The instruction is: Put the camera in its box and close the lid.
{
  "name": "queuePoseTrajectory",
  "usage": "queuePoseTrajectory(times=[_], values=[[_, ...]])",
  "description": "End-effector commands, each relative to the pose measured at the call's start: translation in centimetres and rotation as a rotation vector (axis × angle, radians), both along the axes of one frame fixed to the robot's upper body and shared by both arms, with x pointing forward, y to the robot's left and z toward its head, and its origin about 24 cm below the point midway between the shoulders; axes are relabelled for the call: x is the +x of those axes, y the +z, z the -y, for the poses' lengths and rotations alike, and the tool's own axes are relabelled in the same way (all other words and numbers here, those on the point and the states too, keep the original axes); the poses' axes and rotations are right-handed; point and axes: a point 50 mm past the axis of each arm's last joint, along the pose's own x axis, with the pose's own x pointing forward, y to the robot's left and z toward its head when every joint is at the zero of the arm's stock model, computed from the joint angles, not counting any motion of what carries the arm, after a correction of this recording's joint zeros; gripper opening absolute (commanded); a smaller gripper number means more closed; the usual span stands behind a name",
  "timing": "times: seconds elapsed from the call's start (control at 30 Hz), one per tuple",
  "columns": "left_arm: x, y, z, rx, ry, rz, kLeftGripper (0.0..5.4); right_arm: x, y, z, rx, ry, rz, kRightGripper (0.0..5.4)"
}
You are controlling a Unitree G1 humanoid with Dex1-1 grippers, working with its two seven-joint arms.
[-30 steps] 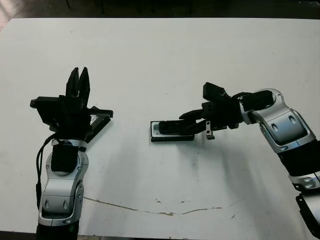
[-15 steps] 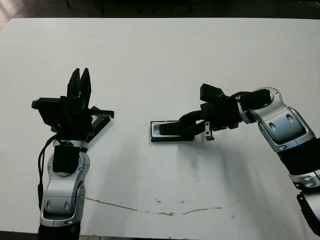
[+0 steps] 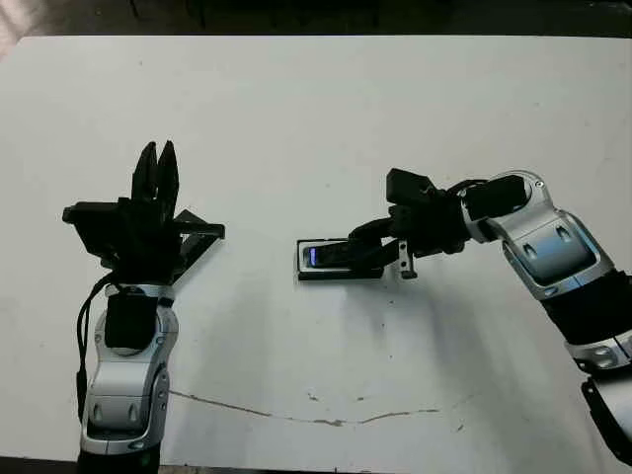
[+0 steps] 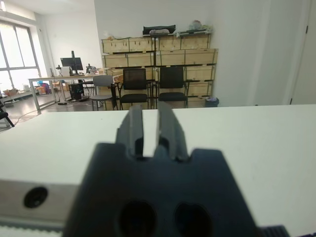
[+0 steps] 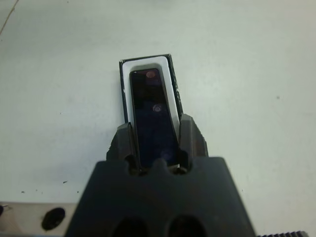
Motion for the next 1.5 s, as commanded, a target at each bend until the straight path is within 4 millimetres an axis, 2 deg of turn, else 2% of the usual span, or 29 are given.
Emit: queuePoseTrajectory(times=[0.03, 0.27, 0.5, 0.63, 0.83, 1.03, 1.3, 1.37, 1.5], values=[[-0.1, -1.0, -0.2, -0.005, 0.014, -0.041, 0.0, -0.2, -0.6, -0.6, -0.023, 0.026, -0.01, 0.18], [-0.2, -1.0, -0.3, 0.004, 0.019, -0.041, 0.0, -0.2, -1.1, -1.4, 0.0, 0.031, -0.03, 0.18], [-0.1, -1.1, -0.5, 0.003, 0.019, -0.041, 0.0, -0.2, -1.4, -1.3, 0.008, 0.0, -0.026, 0.18], [-0.1, -1.0, -0.5, 0.006, 0.02, -0.039, 0.0, -0.1, -0.6, -0.7, 0.054, -0.023, -0.041, 0.97], [-0.1, -1.0, -0.5, 0.001, 0.013, -0.038, 0.0, 0.1, 0.9, 0.1, 0.09, 0.012, 0.059, 2.28], [0.0, -0.9, -0.6, 0.007, 0.013, -0.038, 0.0, 0.2, 3.6, 0.7, 0.107, 0.012, 0.204, 3.6], [0.1, -0.9, -0.6, 0.014, 0.01, -0.033, 0.0, 0.2, 7.4, 1.8, 0.347, -0.053, 0.306, 5.36], [0.1, -0.9, -0.6, 0.014, 0.012, -0.034, 0.0, -0.1, 8.1, 2.2, 0.471, -0.148, 0.34, 5.38], [0.1, -0.9, -0.7, 0.015, 0.015, -0.035, 0.0, -0.4, 8.0, 3.1, 0.66, -0.442, 0.487, 5.3]])
